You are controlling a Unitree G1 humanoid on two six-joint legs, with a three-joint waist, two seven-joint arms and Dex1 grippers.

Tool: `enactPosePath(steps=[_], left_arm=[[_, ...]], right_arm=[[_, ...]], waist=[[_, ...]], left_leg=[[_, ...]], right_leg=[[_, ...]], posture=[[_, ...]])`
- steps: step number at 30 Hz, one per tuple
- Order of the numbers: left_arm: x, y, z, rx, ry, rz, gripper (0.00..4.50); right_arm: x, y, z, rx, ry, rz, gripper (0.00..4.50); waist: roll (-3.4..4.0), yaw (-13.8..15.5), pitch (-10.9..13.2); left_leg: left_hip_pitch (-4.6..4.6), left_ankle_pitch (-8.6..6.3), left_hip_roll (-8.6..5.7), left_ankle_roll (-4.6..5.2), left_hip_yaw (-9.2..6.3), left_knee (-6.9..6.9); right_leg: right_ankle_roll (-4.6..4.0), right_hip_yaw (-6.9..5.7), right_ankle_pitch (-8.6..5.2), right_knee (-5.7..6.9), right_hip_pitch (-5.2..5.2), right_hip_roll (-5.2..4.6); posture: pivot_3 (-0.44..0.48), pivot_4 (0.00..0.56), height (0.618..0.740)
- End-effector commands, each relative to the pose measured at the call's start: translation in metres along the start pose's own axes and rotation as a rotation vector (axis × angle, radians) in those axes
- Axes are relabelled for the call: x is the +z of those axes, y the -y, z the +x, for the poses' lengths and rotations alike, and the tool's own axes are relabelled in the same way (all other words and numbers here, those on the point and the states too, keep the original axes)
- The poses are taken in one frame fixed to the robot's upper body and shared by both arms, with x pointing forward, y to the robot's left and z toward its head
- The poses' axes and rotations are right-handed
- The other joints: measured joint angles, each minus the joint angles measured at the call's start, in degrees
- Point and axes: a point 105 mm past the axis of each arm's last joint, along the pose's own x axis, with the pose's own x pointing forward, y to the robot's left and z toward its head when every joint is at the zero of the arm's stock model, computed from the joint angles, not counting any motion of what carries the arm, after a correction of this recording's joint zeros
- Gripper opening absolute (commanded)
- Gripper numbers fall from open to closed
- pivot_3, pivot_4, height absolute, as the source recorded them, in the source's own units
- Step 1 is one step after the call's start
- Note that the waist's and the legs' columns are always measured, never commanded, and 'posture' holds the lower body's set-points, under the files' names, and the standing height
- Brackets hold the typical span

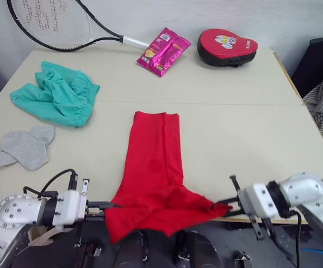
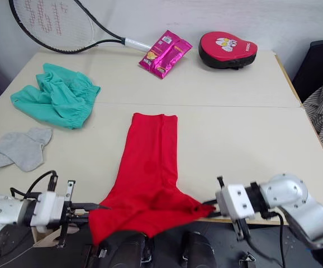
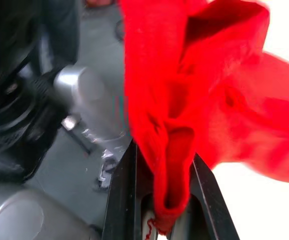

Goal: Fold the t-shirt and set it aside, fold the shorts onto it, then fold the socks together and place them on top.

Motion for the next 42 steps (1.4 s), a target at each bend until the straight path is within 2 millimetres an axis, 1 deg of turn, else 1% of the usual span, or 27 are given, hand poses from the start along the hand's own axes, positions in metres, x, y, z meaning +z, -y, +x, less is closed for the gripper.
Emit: enactPosePath(steps=[1,3,5,6,8,10,12,14,18,20,23,25,31,33,38,40,42], left_arm=[[0.010,-0.031,-0.010,0.084,0.024,-0.071,0.03],[0.014,-0.057,-0.011,0.134,0.055,-0.111,0.03],[0.020,-0.087,-0.011,0.194,0.098,-0.141,0.03],[0.023,-0.100,-0.011,0.211,0.118,-0.160,0.03],[0.023,-0.131,-0.011,0.280,0.158,-0.198,0.03],[0.017,-0.153,-0.007,0.305,0.169,-0.251,0.03],[0.009,-0.173,0.000,0.327,0.167,-0.298,0.03],[0.003,-0.187,0.007,0.339,0.164,-0.324,0.03],[-0.011,-0.209,0.022,0.378,0.157,-0.392,0.03],[-0.014,-0.216,0.025,0.402,0.162,-0.415,0.03],[-0.019,-0.229,0.029,0.476,0.167,-0.448,0.03],[-0.023,-0.232,0.028,0.500,0.160,-0.471,0.03],[-0.031,-0.230,0.018,0.520,0.150,-0.494,0.03],[-0.033,-0.228,0.011,0.532,0.163,-0.501,0.03],[-0.033,-0.227,-0.001,0.571,0.231,-0.516,0.03],[-0.036,-0.225,-0.003,0.583,0.243,-0.538,0.03],[-0.046,-0.220,0.002,0.578,0.204,-0.559,0.03]], right_arm=[[0.014,0.035,-0.011,-0.087,0.040,0.054,0.00],[0.015,0.057,-0.014,-0.118,0.044,0.061,0.00],[0.011,0.086,-0.016,-0.179,0.031,0.050,0.00],[0.009,0.101,-0.017,-0.215,0.025,0.034,0.00],[0.001,0.131,-0.018,-0.294,0.017,0.042,0.00],[-0.010,0.154,-0.016,-0.341,-0.017,0.049,0.00],[-0.020,0.173,-0.011,-0.390,-0.035,0.072,0.00],[-0.026,0.188,-0.007,-0.435,-0.033,0.099,0.00],[-0.038,0.209,0.004,-0.510,-0.067,0.118,0.00],[-0.040,0.214,0.006,-0.536,-0.071,0.116,0.00],[-0.040,0.226,0.010,-0.620,-0.044,0.165,0.00],[-0.039,0.228,0.016,-0.623,-0.026,0.175,0.00],[-0.041,0.226,0.031,-0.599,-0.010,0.186,0.00],[-0.039,0.225,0.037,-0.580,-0.005,0.166,0.00],[-0.032,0.227,0.044,-0.579,0.004,0.133,0.00],[-0.031,0.229,0.046,-0.590,-0.001,0.137,0.00],[-0.037,0.230,0.049,-0.600,-0.035,0.160,0.00]], waist=[[0.00,0.0,0.0],[-0.01,0.1,0.0],[-0.03,0.2,0.0],[-0.05,0.1,0.0],[-0.08,0.0,0.0],[-0.14,-0.1,0.0],[-0.19,-0.2,0.0],[-0.27,-0.6,0.0],[-0.36,-1.7,0.1],[-0.37,-2.2,0.1],[-0.39,-3.1,0.1],[-0.39,-3.4,0.1],[-0.39,-4.4,0.1],[-0.39,-4.5,0.1],[-0.39,-4.6,0.1],[-0.39,-4.5,0.1],[-0.39,-4.5,0.1]], left_leg=[[0.01,0.00,0.00,-0.03,0.00,0.01],[-0.12,0.07,0.02,-0.03,-0.01,0.05],[-0.16,0.15,-0.01,0.01,-0.01,0.13],[-0.29,0.29,-0.02,0.20,0.01,0.20],[-0.36,0.39,-0.08,0.32,0.17,0.27],[-0.37,0.61,-0.18,0.10,0.41,0.27],[-0.49,0.76,-0.29,0.11,0.62,0.27],[-0.47,0.87,-0.33,0.17,0.81,0.28],[-0.53,0.92,-0.37,0.23,1.01,0.31],[-0.52,0.92,-0.37,0.25,1.10,0.32],[-0.49,0.93,-0.35,0.24,1.13,0.37],[-0.46,0.94,-0.31,0.21,1.13,0.43],[-0.38,1.01,-0.24,0.10,1.16,0.61],[-0.39,1.00,-0.23,0.11,1.16,0.68],[-0.38,1.00,-0.22,0.11,1.24,0.69],[-0.40,1.00,-0.23,0.11,1.23,0.73],[-0.41,0.99,-0.24,0.12,1.23,0.77]], right_leg=[[0.00,0.00,0.00,0.00,0.00,0.00],[-0.03,0.00,0.02,-0.01,-0.09,0.04],[-0.04,0.00,0.06,0.07,-0.10,0.04],[-0.03,-0.01,0.13,0.14,-0.21,0.05],[0.01,0.05,0.28,0.33,-0.35,0.05],[0.06,0.20,0.31,0.48,-0.52,0.03],[0.09,0.35,0.33,0.64,-0.75,0.04],[0.11,0.45,0.33,0.92,-0.82,0.18],[0.23,0.58,0.40,0.97,-0.91,0.16],[0.27,0.70,0.42,1.00,-0.94,0.15],[0.27,0.81,0.42,1.13,-0.98,0.08],[0.26,0.93,0.42,1.24,-0.99,0.01],[0.25,1.10,0.43,1.54,-1.03,0.01],[0.25,1.13,0.43,1.62,-1.04,0.00],[0.24,1.24,0.43,1.74,-1.13,-0.02],[0.24,1.25,0.43,1.75,-1.13,-0.03],[0.24,1.25,0.43,1.79,-1.13,-0.05]], posture=[[0.000,0.150,0.740],[0.000,0.150,0.740],[0.000,0.150,0.740],[0.000,0.150,0.740],[0.000,0.150,0.740],[0.000,0.150,0.740],[0.000,0.150,0.740],[0.000,0.150,0.740],[0.000,0.150,0.740],[0.000,0.150,0.740],[0.000,0.150,0.740],[0.000,0.150,0.740],[0.000,0.150,0.740],[0.000,0.150,0.740],[0.000,0.150,0.740],[0.000,0.150,0.740],[0.000,0.150,0.740]])
